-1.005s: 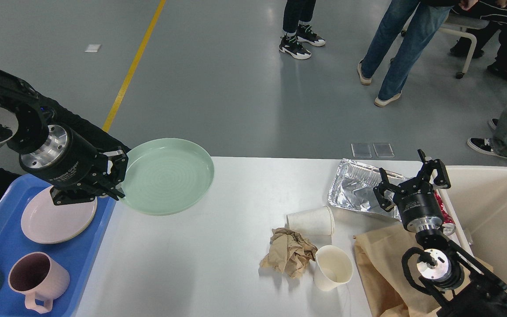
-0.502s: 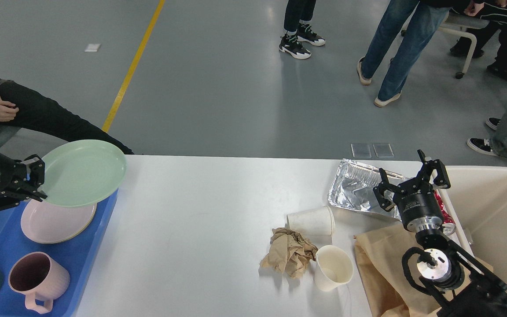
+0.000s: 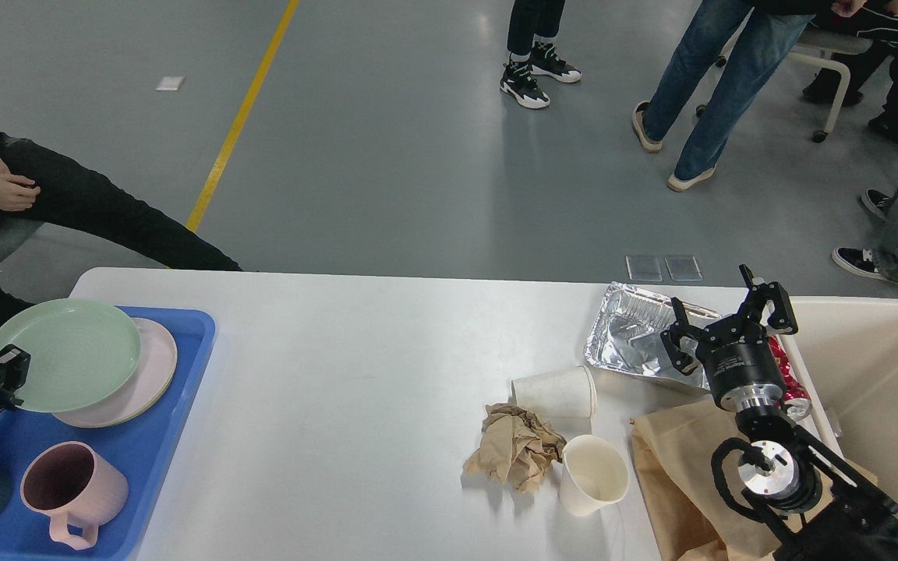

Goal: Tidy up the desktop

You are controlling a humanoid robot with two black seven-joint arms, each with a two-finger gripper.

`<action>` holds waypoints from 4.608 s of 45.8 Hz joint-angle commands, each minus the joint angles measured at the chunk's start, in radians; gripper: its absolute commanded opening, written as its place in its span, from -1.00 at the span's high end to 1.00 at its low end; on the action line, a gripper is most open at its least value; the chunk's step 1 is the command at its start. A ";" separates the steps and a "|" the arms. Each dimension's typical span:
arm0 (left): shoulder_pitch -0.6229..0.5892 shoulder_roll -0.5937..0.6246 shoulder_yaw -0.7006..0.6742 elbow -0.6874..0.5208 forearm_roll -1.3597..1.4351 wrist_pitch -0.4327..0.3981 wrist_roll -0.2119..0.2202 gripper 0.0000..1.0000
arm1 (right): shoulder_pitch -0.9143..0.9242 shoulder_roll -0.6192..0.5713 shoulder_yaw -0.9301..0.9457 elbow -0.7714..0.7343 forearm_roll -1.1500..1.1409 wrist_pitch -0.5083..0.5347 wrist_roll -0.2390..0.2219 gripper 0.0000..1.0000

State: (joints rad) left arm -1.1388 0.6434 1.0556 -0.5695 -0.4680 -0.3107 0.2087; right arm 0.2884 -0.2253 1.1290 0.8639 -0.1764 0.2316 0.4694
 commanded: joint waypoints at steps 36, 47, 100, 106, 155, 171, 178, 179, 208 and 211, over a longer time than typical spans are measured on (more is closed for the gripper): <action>0.028 -0.039 -0.069 -0.010 0.025 0.019 0.000 -0.51 | 0.002 0.001 0.000 -0.002 0.000 0.000 0.000 -1.00; 0.027 -0.034 -0.069 -0.013 0.025 0.030 -0.015 -0.77 | 0.002 0.001 0.000 -0.002 0.000 0.000 0.000 -1.00; -0.010 0.133 -0.476 -0.029 0.037 -0.007 -0.020 -0.93 | 0.002 0.000 0.000 -0.002 0.000 0.000 0.000 -1.00; 0.138 0.121 -0.914 -0.029 0.037 -0.010 -0.022 -0.93 | 0.002 0.000 0.000 -0.002 0.000 0.000 0.000 -1.00; 0.864 -0.468 -2.330 -0.303 0.430 -0.168 -0.276 -0.93 | 0.000 0.000 0.000 0.000 0.000 0.000 0.000 -1.00; 0.866 -0.473 -2.370 -0.302 0.439 -0.208 -0.264 -0.93 | 0.000 0.000 0.000 0.000 0.000 0.000 0.000 -1.00; 0.861 -0.473 -2.370 -0.302 0.439 -0.209 -0.264 -0.93 | 0.000 0.000 0.000 0.000 0.000 0.000 0.000 -1.00; 0.861 -0.473 -2.369 -0.302 0.439 -0.209 -0.264 -0.93 | 0.000 0.000 0.000 0.000 0.000 0.000 0.000 -1.00; 0.829 -0.521 -2.396 -0.236 0.447 -0.217 -0.265 -0.93 | 0.000 0.001 0.000 -0.002 0.000 0.000 0.000 -1.00; 0.830 -0.522 -2.398 -0.221 0.448 -0.220 -0.264 -0.94 | 0.002 0.001 0.000 -0.002 0.000 0.000 0.000 -1.00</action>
State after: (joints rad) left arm -0.3085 0.1237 -1.3469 -0.8105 -0.0255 -0.5282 -0.0566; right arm 0.2883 -0.2243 1.1290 0.8620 -0.1764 0.2316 0.4694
